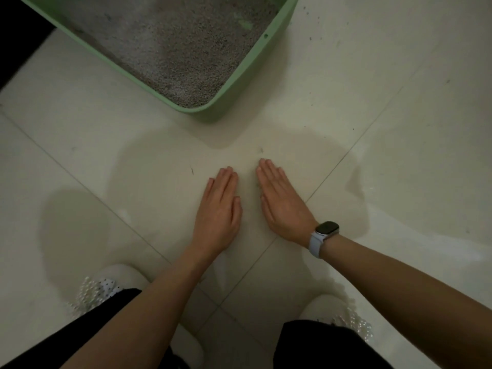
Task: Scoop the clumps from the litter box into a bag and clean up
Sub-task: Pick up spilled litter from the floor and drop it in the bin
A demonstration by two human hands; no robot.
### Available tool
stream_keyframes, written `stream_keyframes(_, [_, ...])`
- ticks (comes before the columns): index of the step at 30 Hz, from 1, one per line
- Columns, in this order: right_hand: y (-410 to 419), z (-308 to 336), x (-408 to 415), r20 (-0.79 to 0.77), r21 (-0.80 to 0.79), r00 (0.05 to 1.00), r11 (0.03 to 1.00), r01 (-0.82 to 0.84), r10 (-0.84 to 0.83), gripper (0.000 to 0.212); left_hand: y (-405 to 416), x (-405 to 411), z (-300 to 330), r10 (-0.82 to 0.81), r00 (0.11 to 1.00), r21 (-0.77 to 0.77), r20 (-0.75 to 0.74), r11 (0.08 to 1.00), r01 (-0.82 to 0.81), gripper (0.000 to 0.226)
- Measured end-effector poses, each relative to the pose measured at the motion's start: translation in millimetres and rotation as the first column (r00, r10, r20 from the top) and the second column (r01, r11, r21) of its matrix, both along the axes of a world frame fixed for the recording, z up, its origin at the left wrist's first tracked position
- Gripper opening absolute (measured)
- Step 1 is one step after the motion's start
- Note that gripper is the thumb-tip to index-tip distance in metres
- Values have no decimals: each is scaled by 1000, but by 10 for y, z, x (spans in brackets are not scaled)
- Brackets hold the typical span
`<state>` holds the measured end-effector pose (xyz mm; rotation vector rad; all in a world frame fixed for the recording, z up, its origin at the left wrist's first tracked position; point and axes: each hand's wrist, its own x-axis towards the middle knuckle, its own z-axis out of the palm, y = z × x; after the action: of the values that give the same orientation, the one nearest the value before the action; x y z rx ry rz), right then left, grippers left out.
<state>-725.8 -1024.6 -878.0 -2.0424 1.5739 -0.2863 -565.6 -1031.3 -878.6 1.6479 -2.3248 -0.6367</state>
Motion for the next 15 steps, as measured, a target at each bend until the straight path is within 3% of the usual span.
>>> stream_keyframes(2, [-36,87,-55,158,58,984,995,76,-85,54,-3,22,11,33,999,-39,-5,999,-33,46])
stream_keyframes(4, [-53,133,-191,217,17,946,970,242,-240,51,-5,15,19,77,997,-74,-2,994,-77,46])
stream_keyframes(6, [-66,133,-348,96,-122,931,924,362,-352,38,5,-7,17,103,995,-77,9,992,-102,47])
stream_keyframes(8, [-77,135,-447,-117,-190,924,921,340,-365,31,20,-28,1,111,993,-63,27,992,-110,48])
stream_keyframes(11, [-80,123,-427,-329,-214,906,955,203,-266,43,34,-37,-25,114,993,-51,35,992,-112,49])
stream_keyframes(15, [-168,99,-194,-448,-220,868,968,123,-213,59,23,11,-29,101,995,-42,21,994,-100,50])
